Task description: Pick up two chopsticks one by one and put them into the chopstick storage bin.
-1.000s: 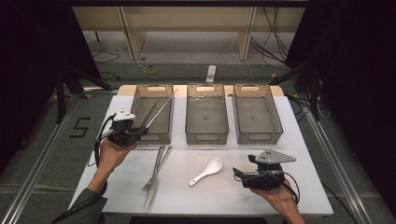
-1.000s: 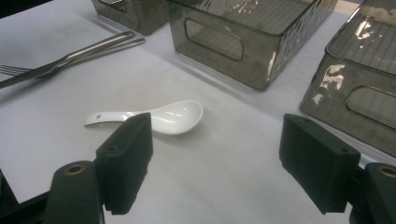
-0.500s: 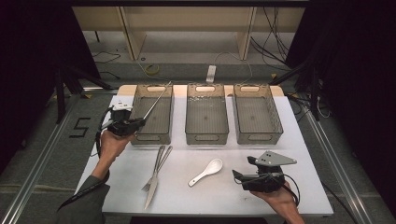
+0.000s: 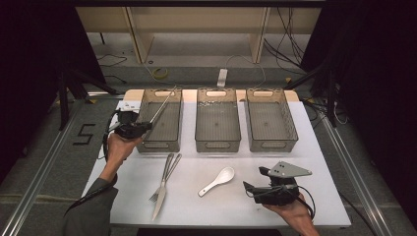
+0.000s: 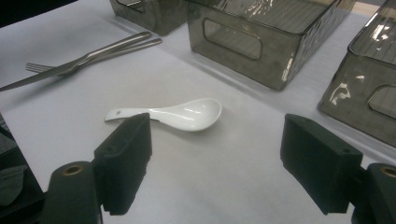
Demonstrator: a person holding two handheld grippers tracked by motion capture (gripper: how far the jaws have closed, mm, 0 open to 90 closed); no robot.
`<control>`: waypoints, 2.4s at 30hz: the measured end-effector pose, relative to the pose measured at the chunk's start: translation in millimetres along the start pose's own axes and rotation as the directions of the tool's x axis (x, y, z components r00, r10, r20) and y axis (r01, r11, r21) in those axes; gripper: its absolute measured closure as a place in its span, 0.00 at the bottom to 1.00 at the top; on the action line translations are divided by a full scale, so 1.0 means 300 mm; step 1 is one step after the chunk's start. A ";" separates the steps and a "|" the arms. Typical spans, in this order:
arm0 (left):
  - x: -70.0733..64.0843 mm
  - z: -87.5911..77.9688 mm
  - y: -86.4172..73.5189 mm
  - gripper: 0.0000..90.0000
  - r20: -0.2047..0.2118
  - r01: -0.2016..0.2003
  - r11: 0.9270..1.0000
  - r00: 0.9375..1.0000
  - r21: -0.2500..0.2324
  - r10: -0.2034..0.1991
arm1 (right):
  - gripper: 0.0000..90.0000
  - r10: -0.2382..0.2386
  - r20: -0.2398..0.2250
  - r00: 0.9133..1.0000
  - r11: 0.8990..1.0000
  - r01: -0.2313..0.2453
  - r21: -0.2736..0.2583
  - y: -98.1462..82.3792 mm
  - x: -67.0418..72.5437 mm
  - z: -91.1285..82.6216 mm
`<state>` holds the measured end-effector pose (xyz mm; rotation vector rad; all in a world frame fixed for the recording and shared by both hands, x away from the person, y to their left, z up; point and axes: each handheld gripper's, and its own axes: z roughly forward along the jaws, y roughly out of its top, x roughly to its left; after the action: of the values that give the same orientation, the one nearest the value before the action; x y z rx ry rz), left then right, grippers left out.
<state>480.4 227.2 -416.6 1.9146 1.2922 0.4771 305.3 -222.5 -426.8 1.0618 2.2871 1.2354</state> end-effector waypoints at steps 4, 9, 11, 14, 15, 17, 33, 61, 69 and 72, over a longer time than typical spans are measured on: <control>0.006 0.020 -0.002 0.93 -0.003 0.010 1.000 1.000 0.012 -0.009 | 0.29 -0.004 -0.004 1.000 1.000 0.004 0.002 0.000 0.002 0.003; 0.015 0.029 -0.002 0.93 -0.008 0.011 1.000 1.000 0.017 -0.011 | 0.29 -0.010 -0.004 1.000 1.000 0.010 0.005 0.000 0.001 0.004; 0.018 0.030 -0.003 0.93 -0.008 0.013 1.000 1.000 0.020 -0.013 | 0.29 -0.011 -0.005 1.000 1.000 0.011 0.006 0.000 0.002 0.004; 0.021 0.035 -0.005 0.93 -0.008 0.021 1.000 1.000 0.023 -0.020 | 0.29 -0.010 -0.008 1.000 1.000 0.010 0.013 0.000 0.003 0.004; 0.021 0.037 -0.006 0.93 -0.008 0.024 0.999 1.000 0.026 -0.024 | 0.29 -0.012 -0.010 1.000 1.000 0.012 0.013 0.001 0.004 0.005; 0.022 0.040 -0.008 0.92 -0.013 0.025 0.999 1.000 0.034 -0.025 | 0.29 -0.013 -0.012 1.000 1.000 0.013 0.014 0.000 0.005 0.007; 0.023 0.029 -0.003 0.79 -0.001 0.079 0.997 0.997 0.019 -0.079 | 0.29 -0.012 -0.027 1.000 1.000 0.013 0.028 0.000 0.004 0.009; -0.208 -0.054 0.010 0.23 0.208 -0.081 0.995 0.976 0.051 0.068 | 0.28 0.008 -0.005 1.000 1.000 -0.008 0.006 -0.005 -0.007 0.001; -0.286 -0.058 -0.008 0.20 0.246 -0.143 0.987 0.961 0.068 0.123 | 0.28 0.011 -0.001 1.000 1.000 -0.011 -0.005 -0.005 -0.009 -0.001; -0.310 -0.058 -0.014 0.19 0.255 -0.160 0.985 0.957 0.070 0.138 | 0.28 0.013 0.004 1.000 1.000 -0.013 -0.008 -0.006 -0.010 -0.001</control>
<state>427.3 150.7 -398.8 2.0821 1.0266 0.2455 306.3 -225.5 -428.4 1.0765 2.2739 1.2452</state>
